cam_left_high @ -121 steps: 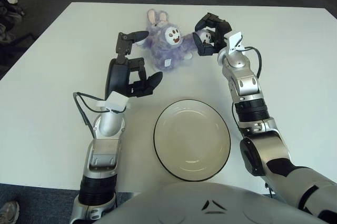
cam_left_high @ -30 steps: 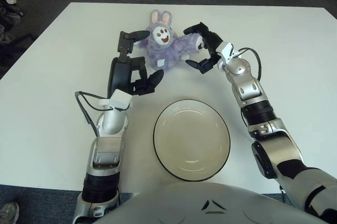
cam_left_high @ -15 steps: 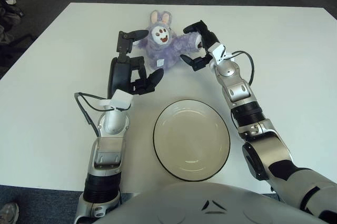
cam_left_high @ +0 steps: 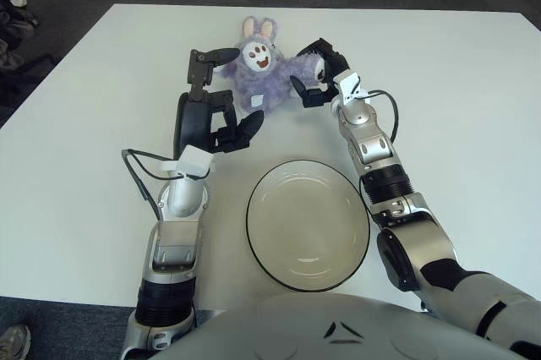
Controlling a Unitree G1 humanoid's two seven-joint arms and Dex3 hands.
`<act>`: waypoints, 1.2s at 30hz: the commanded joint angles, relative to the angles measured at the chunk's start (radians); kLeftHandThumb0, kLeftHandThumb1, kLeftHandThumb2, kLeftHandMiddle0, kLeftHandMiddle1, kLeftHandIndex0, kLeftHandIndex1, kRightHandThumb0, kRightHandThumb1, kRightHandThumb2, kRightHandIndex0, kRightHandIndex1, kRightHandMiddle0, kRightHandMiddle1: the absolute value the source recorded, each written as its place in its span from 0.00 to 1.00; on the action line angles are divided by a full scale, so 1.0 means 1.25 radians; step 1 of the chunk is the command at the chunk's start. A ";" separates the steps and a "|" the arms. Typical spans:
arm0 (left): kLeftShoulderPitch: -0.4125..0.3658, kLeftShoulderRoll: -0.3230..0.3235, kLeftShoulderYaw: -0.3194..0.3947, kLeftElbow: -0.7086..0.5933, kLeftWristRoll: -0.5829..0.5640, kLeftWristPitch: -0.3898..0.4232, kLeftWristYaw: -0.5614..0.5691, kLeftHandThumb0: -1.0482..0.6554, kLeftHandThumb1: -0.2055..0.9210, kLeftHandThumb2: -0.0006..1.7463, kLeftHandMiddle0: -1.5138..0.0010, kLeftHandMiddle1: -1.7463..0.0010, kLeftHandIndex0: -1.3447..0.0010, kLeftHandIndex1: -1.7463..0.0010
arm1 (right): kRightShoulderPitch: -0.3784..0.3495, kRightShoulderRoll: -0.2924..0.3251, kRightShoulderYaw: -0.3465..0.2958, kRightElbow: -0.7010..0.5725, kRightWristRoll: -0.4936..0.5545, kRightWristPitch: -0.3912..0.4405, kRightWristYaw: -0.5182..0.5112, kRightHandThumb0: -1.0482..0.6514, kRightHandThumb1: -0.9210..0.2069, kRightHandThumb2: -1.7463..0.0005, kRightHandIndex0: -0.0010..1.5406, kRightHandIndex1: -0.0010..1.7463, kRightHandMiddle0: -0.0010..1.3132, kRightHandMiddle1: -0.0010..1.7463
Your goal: Put the doll into the plate.
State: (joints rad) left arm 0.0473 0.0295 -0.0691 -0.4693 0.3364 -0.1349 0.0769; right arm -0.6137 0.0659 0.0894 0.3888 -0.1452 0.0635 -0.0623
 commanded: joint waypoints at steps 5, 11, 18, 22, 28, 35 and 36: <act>-0.011 0.008 0.025 0.044 -0.017 -0.025 0.017 0.22 0.74 0.47 0.76 0.32 1.00 0.27 | -0.006 0.032 -0.035 0.004 0.046 0.011 -0.015 0.62 0.61 0.23 0.45 0.91 0.41 0.97; -0.025 0.009 0.041 0.067 -0.019 -0.024 0.025 0.25 0.69 0.51 0.82 0.31 0.97 0.26 | 0.000 0.041 -0.039 -0.007 0.050 0.003 -0.029 0.61 0.60 0.26 0.42 0.91 0.48 0.91; -0.044 -0.002 0.057 0.081 0.002 0.023 0.047 0.30 0.64 0.55 0.56 0.02 0.94 0.26 | 0.027 0.041 -0.027 -0.035 0.031 -0.047 -0.051 0.61 0.63 0.26 0.45 0.91 0.54 0.83; -0.050 -0.004 0.058 0.092 0.013 0.031 0.059 0.73 0.52 0.69 0.60 0.01 0.94 0.25 | 0.055 0.026 -0.025 -0.070 0.036 -0.059 -0.032 0.61 0.66 0.25 0.50 0.89 0.54 0.82; -0.056 0.001 0.059 0.108 0.022 0.030 0.069 0.87 0.45 0.76 0.59 0.00 0.94 0.25 | 0.105 0.002 -0.018 -0.174 0.039 -0.021 0.000 0.61 0.70 0.23 0.55 0.88 0.54 0.81; -0.070 0.004 0.060 0.117 0.021 0.043 0.068 0.92 0.33 0.85 0.52 0.00 0.95 0.26 | 0.170 -0.047 -0.015 -0.330 0.058 0.040 0.075 0.61 0.72 0.21 0.58 0.87 0.55 0.80; -0.071 0.005 0.061 0.118 0.022 0.045 0.068 0.93 0.32 0.87 0.51 0.00 0.95 0.26 | 0.175 -0.054 -0.019 -0.337 0.065 0.042 0.087 0.61 0.72 0.21 0.58 0.87 0.54 0.80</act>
State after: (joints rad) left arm -0.0191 0.0314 0.0007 -0.3285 0.3583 -0.0916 0.1521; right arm -0.4235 0.0340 0.0752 0.0235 -0.0900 0.0996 0.0021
